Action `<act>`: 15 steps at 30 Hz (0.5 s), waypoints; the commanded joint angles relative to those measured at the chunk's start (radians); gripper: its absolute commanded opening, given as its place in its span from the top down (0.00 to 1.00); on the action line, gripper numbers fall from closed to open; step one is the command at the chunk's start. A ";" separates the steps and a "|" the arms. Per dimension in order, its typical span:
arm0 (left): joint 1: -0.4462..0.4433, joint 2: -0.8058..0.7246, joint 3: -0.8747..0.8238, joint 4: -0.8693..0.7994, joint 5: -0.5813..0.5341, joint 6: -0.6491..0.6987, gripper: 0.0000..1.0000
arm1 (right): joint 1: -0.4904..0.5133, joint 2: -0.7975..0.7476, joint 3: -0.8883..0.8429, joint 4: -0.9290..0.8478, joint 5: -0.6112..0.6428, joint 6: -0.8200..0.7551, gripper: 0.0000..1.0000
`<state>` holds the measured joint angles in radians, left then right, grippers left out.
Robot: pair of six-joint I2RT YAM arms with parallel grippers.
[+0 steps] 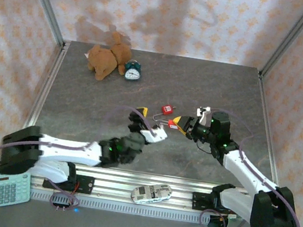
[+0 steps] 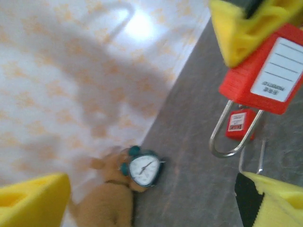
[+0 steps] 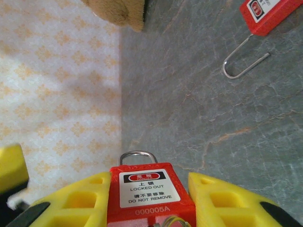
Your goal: Unlock with the key
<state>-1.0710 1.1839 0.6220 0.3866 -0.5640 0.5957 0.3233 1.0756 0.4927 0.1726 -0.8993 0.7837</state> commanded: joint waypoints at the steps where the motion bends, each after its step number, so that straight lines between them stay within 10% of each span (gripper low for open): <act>1: 0.071 -0.089 -0.023 -0.233 0.365 -0.276 0.15 | -0.006 -0.032 0.025 -0.029 0.010 -0.058 0.77; 7: 0.207 -0.072 0.053 -0.344 0.721 -0.295 0.23 | -0.005 -0.087 0.035 -0.137 0.022 -0.142 0.77; 15: 0.217 0.104 0.173 -0.381 0.799 -0.219 0.45 | 0.021 -0.141 0.034 -0.201 0.035 -0.187 0.78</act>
<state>-0.8558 1.2644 0.7517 0.0483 0.1516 0.3626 0.3290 0.9592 0.4927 -0.0059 -0.8795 0.6415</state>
